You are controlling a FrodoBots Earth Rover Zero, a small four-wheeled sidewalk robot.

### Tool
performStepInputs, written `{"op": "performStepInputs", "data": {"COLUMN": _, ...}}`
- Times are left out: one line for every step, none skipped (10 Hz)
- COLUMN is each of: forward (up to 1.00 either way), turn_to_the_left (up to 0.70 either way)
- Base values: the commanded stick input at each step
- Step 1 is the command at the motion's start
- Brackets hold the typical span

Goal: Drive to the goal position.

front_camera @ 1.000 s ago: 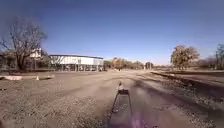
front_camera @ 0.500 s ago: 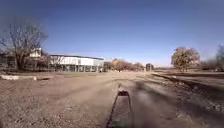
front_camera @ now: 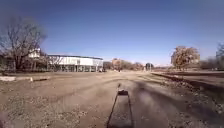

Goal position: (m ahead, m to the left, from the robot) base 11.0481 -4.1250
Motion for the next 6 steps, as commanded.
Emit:
{"op": "performStepInputs", "data": {"forward": 0.5, "turn_to_the_left": 0.0}}
{"op": "performStepInputs", "data": {"forward": 0.5, "turn_to_the_left": 0.0}}
{"op": "performStepInputs", "data": {"forward": 0.5, "turn_to_the_left": 0.0}}
{"op": "performStepInputs", "data": {"forward": 0.5, "turn_to_the_left": 0.0}}
{"op": "performStepInputs", "data": {"forward": 0.5, "turn_to_the_left": 0.0}}
{"op": "performStepInputs", "data": {"forward": 0.5, "turn_to_the_left": 0.0}}
